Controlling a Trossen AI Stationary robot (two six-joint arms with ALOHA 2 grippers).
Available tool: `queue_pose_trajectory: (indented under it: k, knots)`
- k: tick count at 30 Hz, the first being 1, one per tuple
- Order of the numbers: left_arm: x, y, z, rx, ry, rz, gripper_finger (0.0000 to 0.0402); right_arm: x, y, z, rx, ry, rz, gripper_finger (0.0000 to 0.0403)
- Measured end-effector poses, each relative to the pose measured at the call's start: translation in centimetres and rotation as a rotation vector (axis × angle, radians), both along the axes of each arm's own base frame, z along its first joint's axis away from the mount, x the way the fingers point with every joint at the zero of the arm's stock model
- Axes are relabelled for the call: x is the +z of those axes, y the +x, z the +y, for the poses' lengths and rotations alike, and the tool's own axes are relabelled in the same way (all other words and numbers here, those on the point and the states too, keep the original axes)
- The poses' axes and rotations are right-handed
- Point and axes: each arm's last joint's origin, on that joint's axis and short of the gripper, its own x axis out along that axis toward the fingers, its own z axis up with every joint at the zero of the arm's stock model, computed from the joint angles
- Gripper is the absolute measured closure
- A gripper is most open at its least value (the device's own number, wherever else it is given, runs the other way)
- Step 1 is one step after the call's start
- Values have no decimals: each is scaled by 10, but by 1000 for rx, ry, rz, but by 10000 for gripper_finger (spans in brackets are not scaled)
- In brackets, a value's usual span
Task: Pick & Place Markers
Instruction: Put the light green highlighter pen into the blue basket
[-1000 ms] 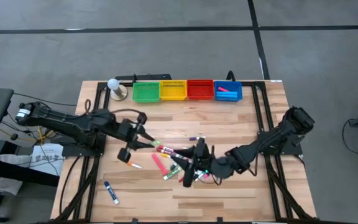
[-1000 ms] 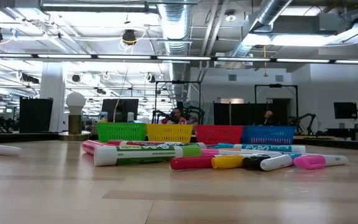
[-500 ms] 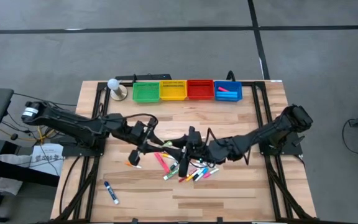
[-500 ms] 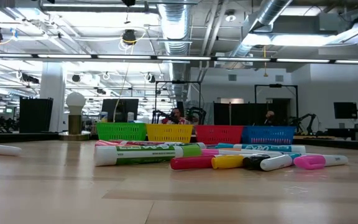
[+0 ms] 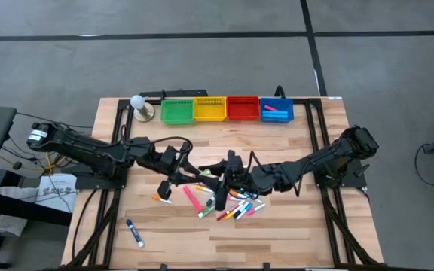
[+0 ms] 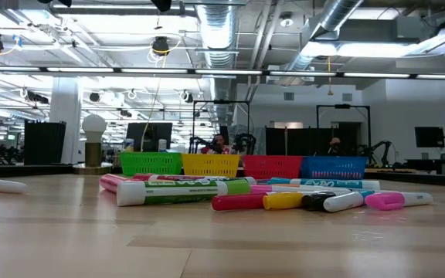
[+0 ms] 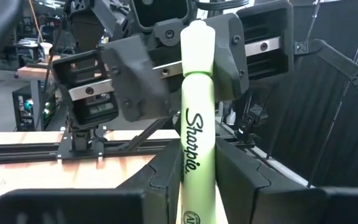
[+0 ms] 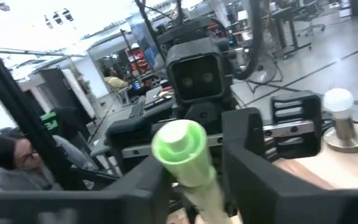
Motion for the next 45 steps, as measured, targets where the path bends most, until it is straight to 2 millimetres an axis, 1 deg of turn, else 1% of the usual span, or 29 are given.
queue_pose_trajectory:
  k: [3, 7, 13, 18, 22, 31, 39, 42, 45]
  knots:
    - [0, 0, 0, -10, -13, 6, 308, 0, 1, -1, 28, -9, 0, 355]
    - [0, 0, 2, -2, -37, 12, 294, 0, 1, -1, 39, 7, -5, 350]
    - [2, 0, 9, 28, -30, 5, 248, 2, 1, -1, 37, 12, -17, 349]
    - [2, -5, 22, 76, -5, 46, 208, 2, 2, -5, 21, -1, -11, 350]
    - [2, -10, 30, 112, -1, 94, 192, 0, 4, -12, 6, -5, 1, 350]
    - [3, -30, 33, 137, 64, 180, 188, -2, 8, -27, -11, -9, 31, 350]
    - [19, -48, 35, 147, 75, 97, 188, -3, 11, -39, -39, -11, 44, 350]
    - [19, -52, 36, 202, 130, 101, 190, -3, 12, -44, -41, -10, 45, 350]
    - [13, -54, 42, 321, 172, 164, 190, -5, 13, -50, -55, -13, 71, 350]
